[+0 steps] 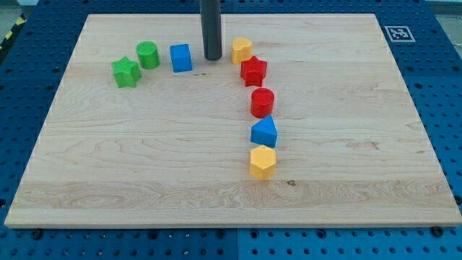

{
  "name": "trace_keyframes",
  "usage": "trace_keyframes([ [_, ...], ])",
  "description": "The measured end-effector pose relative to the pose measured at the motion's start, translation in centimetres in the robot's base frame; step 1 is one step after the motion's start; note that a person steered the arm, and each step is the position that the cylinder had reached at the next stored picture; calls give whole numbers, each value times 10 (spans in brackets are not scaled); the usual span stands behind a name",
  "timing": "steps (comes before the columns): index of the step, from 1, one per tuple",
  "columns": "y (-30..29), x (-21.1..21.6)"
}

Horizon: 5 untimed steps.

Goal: Push the blue cube above the yellow heart

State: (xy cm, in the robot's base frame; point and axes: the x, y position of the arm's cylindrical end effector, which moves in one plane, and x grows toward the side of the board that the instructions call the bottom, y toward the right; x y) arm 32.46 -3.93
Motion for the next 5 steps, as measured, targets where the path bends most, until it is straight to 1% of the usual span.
trace_keyframes([
  [1,0,34],
  [3,-1,67],
  [4,-33,76],
  [5,-50,48],
])
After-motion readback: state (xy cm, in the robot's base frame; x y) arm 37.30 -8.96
